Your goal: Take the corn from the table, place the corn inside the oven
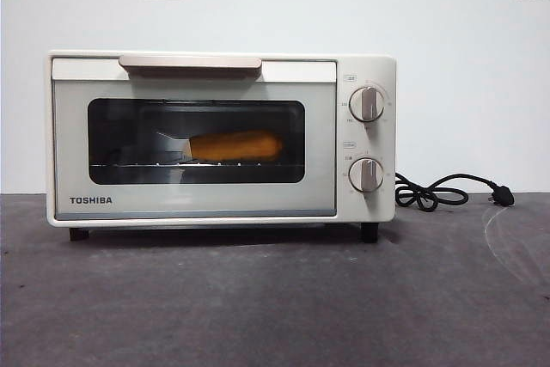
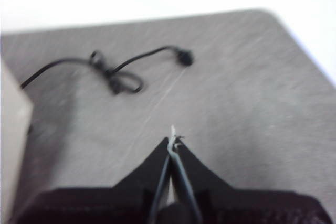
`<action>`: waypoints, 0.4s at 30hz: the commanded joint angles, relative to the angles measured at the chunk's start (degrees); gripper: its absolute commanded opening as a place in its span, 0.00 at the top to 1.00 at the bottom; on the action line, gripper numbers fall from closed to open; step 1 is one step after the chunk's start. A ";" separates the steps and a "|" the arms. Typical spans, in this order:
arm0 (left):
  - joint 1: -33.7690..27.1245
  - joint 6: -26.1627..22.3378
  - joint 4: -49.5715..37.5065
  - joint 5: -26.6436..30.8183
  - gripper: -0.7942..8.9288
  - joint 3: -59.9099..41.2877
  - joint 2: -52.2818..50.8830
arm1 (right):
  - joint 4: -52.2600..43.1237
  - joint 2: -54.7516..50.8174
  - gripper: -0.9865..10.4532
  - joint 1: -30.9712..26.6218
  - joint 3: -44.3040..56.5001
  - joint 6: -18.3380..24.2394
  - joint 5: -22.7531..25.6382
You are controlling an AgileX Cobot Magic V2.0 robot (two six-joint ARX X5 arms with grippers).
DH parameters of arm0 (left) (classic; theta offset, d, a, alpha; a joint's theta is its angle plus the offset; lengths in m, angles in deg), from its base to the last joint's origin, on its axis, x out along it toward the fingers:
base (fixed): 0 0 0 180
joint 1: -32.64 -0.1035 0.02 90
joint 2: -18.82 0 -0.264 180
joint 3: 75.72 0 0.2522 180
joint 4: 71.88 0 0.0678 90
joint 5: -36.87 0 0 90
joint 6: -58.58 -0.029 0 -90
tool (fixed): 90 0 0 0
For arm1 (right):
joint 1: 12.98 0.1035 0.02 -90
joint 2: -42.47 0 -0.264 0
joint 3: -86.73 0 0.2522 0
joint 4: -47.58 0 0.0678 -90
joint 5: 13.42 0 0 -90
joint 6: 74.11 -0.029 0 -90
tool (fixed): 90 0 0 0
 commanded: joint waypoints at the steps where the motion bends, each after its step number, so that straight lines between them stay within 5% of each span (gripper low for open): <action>1: -0.20 -0.63 -0.66 -0.04 0.92 -0.44 0.02 | -7.28 -5.79 0.92 -0.07 10.45 0.33 1.46; 7: -0.20 -0.63 -0.66 -0.04 0.92 -0.44 0.02 | -21.38 -18.64 0.92 -0.09 28.24 1.86 5.86; 12: -0.20 -0.63 -0.66 -0.04 0.92 -0.44 0.02 | -22.91 -26.32 0.92 -0.13 35.76 2.89 9.16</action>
